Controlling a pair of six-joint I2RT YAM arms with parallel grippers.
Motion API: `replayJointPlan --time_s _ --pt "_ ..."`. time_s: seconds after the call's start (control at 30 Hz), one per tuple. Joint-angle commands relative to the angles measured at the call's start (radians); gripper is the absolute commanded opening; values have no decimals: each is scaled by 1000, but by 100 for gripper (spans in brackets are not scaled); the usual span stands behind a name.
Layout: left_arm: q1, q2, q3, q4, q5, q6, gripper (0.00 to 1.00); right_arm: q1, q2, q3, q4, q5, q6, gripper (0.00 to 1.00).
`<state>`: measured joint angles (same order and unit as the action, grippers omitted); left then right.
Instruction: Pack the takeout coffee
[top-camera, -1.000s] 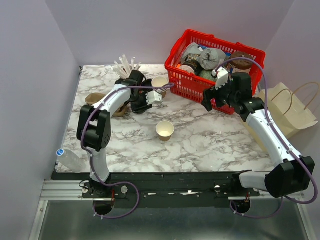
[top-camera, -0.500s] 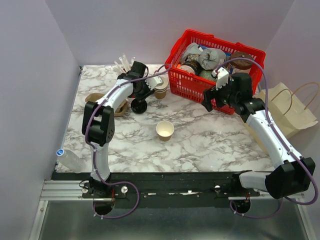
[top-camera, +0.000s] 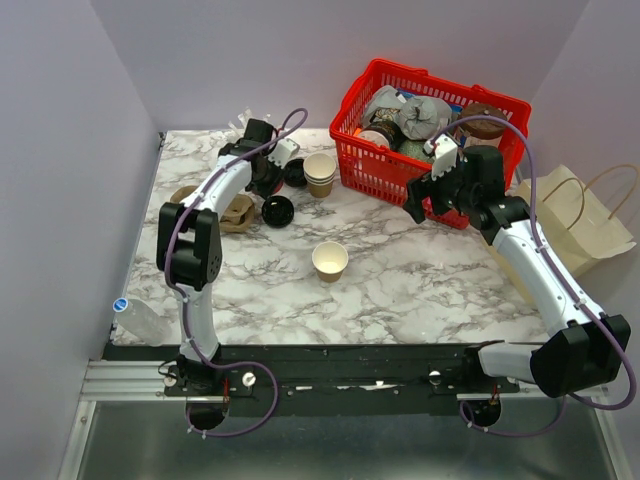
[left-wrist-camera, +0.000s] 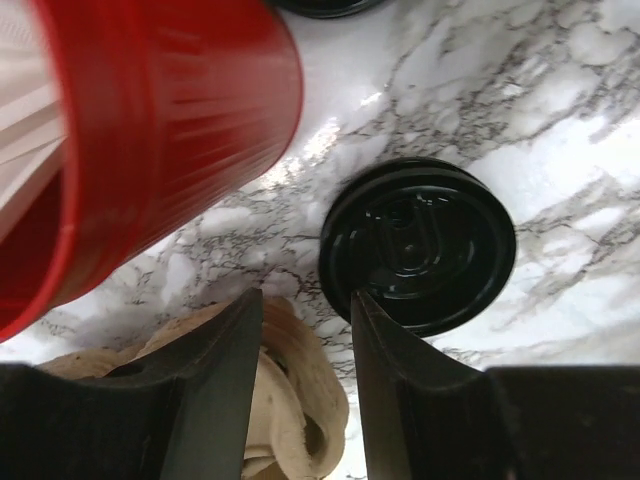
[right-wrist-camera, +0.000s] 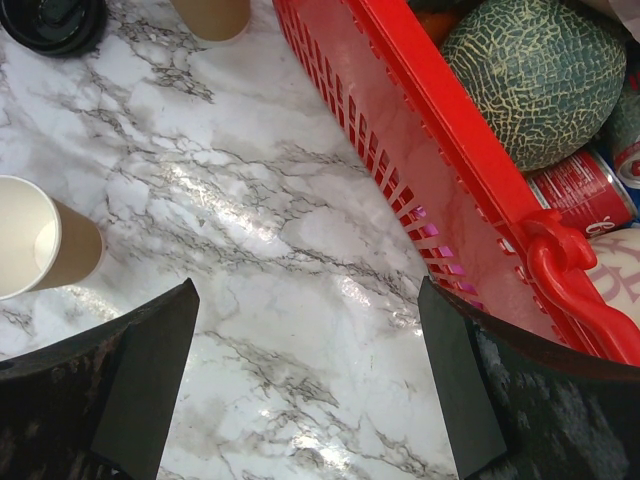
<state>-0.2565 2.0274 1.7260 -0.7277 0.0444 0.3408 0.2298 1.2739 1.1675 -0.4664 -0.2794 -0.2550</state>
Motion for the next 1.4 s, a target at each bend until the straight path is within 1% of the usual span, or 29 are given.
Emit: replayJointPlan --time_s 0.0,0.23,0.6,0.83,1.0,1.27,1.33,1.37 --pt "19 19 38 -36 -12 -52 49 0 7 11 -11 -20 -4 100" --pt "46 68 61 -50 61 -63 47 0 -2 1 -11 -18 -4 100" --pt "53 125 96 -55 120 -62 44 0 -11 -9 -9 -3 -10 100" --pt "53 128 83 -52 135 -59 38 0 -8 -11 -9 -6 -10 100" --pt "53 131 80 -52 138 -57 32 0 -5 -8 -11 -4 -10 100" --pt "53 140 73 -50 121 -60 33 0 -2 -8 -11 -6 -10 100" --pt "53 140 69 -47 121 -59 33 0 -4 -9 -11 -6 -12 100" --pt "53 140 69 -45 121 -59 30 0 -4 -9 -9 -6 -12 100"
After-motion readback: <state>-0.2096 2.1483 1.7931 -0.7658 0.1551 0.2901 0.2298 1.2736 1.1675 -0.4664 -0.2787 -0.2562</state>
